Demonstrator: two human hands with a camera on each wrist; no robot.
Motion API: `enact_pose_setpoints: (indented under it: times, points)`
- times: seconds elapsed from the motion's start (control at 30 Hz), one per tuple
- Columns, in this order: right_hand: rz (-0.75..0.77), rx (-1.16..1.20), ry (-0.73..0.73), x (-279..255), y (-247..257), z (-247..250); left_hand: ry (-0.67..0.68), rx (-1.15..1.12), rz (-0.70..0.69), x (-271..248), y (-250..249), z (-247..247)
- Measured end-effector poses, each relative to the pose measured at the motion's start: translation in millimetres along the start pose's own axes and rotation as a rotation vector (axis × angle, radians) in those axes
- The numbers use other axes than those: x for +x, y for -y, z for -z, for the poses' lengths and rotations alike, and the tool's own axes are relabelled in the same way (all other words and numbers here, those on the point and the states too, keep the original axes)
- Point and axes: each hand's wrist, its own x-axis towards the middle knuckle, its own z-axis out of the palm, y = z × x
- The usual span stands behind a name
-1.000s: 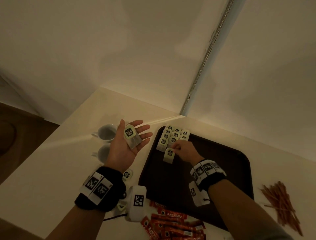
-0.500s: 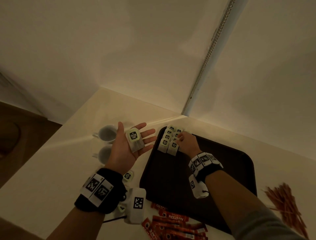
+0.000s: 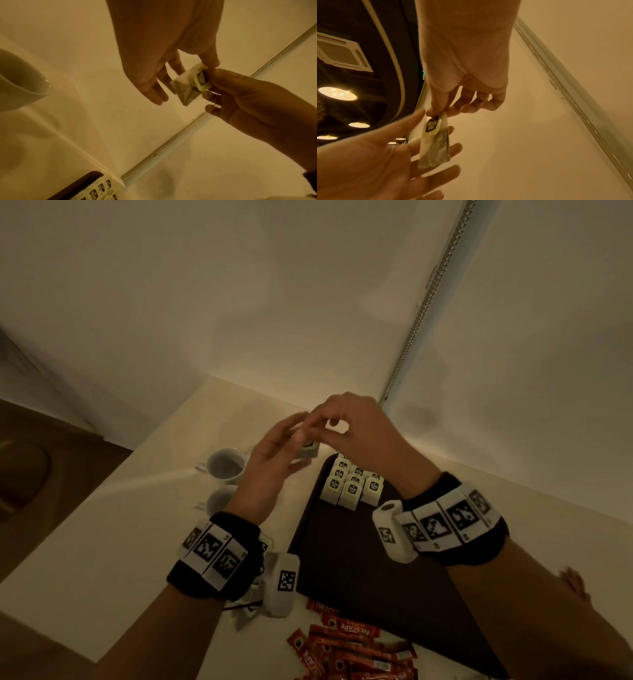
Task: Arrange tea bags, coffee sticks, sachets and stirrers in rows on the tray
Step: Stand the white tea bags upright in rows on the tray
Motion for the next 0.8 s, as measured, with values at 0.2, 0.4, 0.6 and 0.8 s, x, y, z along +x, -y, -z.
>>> enact_pose_setpoints:
  times: [0.2,0.4,0.6,0.8]
  points:
    - [-0.026,-0.138,0.031,6.7,21.3,26.2,-0.01,-0.019,-0.16,-3.1,-4.3,-2.0]
    - [-0.067,-0.194,0.08,8.5,36.0,33.0,0.052,-0.069,-0.08,-7.7,-5.4,-12.7]
    - [-0.122,-0.21,0.092,7.6,38.5,31.6,0.078,-0.157,-0.03,-14.8,-7.0,-17.9]
    - [-0.13,-0.162,0.067,4.1,38.6,31.1,0.102,-0.207,-0.028,-16.8,-6.8,-17.6]
